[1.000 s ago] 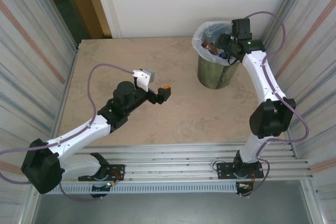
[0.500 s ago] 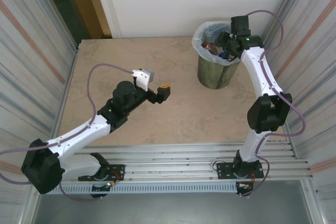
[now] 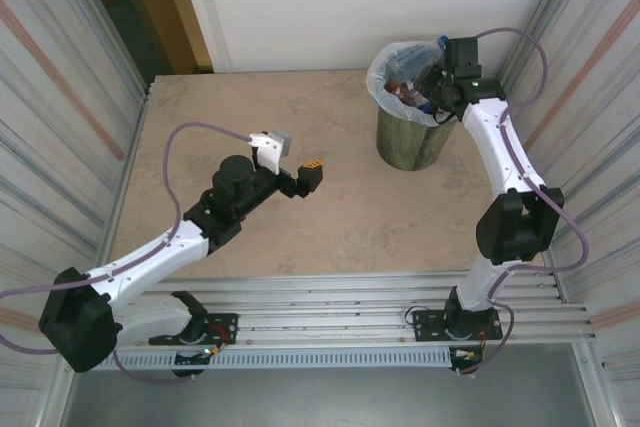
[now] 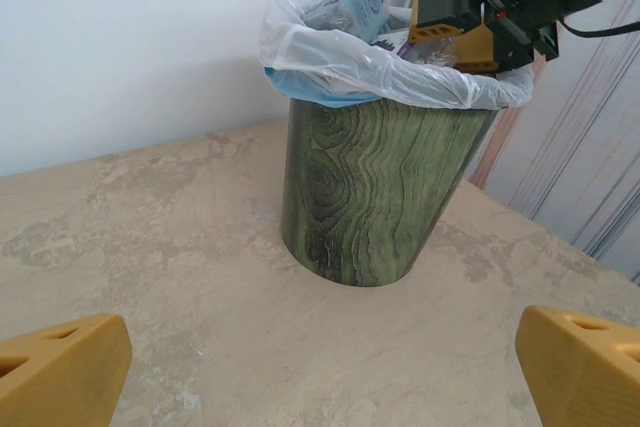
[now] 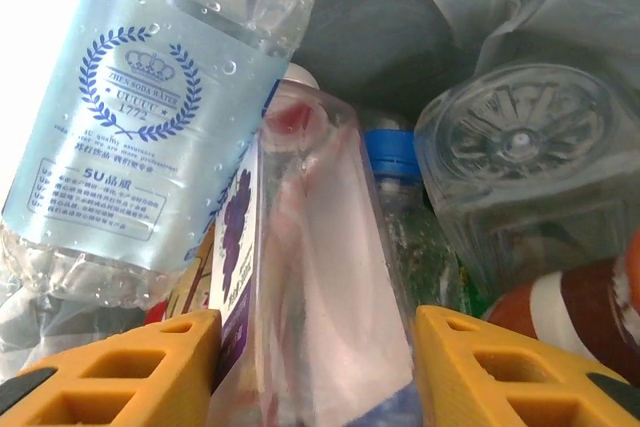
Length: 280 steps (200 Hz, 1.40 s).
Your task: Put the plastic bottles in the bin
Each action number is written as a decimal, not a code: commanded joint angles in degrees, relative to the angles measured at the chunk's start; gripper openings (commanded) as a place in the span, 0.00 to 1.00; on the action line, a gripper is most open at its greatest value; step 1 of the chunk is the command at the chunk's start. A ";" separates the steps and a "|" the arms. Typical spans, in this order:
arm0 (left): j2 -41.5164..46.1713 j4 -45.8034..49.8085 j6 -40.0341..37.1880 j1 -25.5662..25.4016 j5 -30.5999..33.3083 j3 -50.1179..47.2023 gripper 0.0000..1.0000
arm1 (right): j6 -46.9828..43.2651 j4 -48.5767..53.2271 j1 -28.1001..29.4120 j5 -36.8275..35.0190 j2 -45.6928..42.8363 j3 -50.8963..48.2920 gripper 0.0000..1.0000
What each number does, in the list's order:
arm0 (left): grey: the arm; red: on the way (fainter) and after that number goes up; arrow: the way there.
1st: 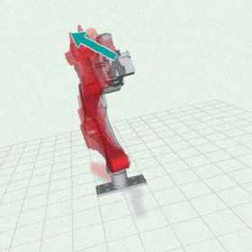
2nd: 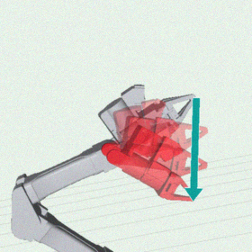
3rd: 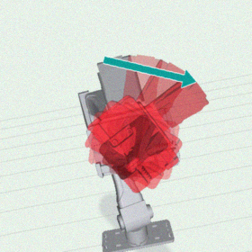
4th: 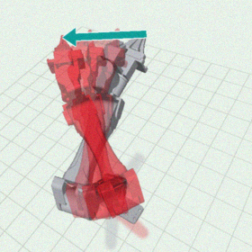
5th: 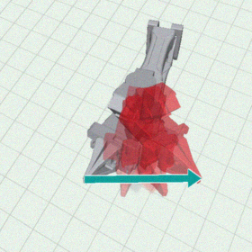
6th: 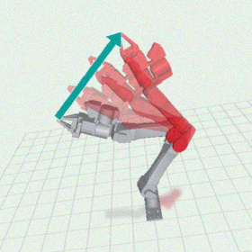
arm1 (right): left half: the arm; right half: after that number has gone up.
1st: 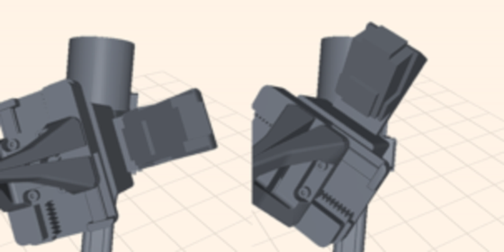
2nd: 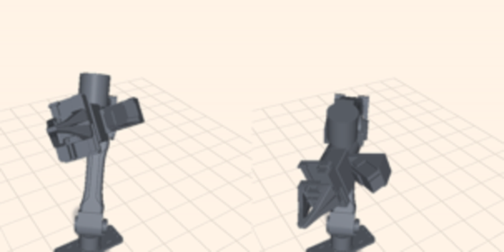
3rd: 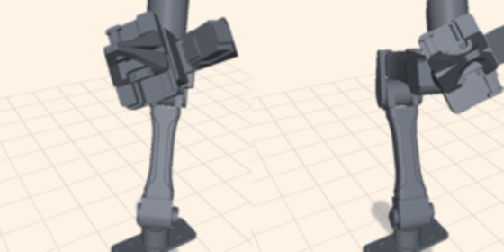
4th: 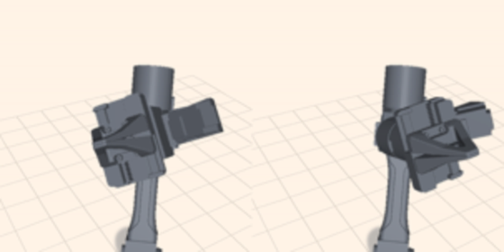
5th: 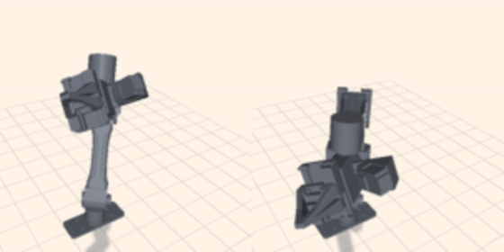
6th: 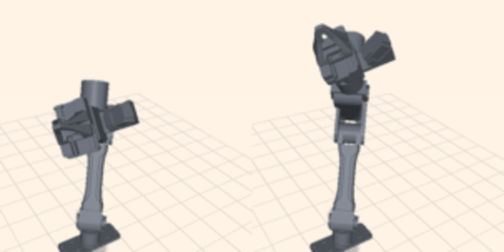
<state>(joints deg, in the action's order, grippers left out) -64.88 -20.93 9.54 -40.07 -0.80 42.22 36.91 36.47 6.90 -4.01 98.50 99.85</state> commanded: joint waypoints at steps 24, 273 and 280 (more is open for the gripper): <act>1.62 -1.81 0.70 0.61 0.62 -0.90 0.99 | 1.59 1.38 1.47 -7.43 -6.80 -2.17 0.27; 0.22 -2.10 1.31 0.77 0.23 -0.45 0.99 | -8.86 -1.60 16.74 -47.20 -4.69 -0.99 0.23; 0.22 -2.02 1.27 0.78 0.29 -0.47 0.99 | -9.33 -1.87 16.98 -47.93 -3.73 -0.76 0.25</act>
<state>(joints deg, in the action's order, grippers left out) -64.62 -20.93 10.41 -39.70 -0.82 42.17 30.76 37.85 23.03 -47.33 91.85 97.91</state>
